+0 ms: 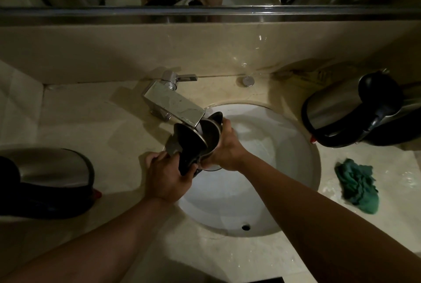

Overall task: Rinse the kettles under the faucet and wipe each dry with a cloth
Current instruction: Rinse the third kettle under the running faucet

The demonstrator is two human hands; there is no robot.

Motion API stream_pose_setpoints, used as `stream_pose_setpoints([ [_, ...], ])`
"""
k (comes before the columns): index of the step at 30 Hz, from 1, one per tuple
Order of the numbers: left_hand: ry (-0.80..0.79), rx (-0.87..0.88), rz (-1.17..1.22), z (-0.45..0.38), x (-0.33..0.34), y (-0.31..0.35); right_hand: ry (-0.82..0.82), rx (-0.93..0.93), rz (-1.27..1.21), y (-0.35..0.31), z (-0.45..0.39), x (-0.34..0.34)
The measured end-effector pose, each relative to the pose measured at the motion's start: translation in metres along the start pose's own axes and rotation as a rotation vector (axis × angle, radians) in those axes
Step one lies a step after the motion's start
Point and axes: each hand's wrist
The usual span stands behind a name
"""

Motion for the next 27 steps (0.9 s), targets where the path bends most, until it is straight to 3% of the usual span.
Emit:
stream_pose_setpoints([
  [18, -0.057, -0.025, -0.068, -0.002, -0.003, 0.004, -0.005, -0.053, 0.034, 0.002, 0.0, -0.004],
  [24, -0.053, -0.078, -0.02, -0.001, -0.006, 0.004, -0.272, 0.023, -0.022, -0.021, 0.004, -0.06],
  [27, -0.034, -0.054, -0.033, -0.001, -0.005, 0.004, -0.067, 0.002, -0.189, -0.057, 0.003, -0.088],
])
Point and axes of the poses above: each hand's wrist, its own z-axis away from the middle knuckle, its own x-axis out of the palm, y = z × x, and after that the axes turned 6 degrees about z, right-handed
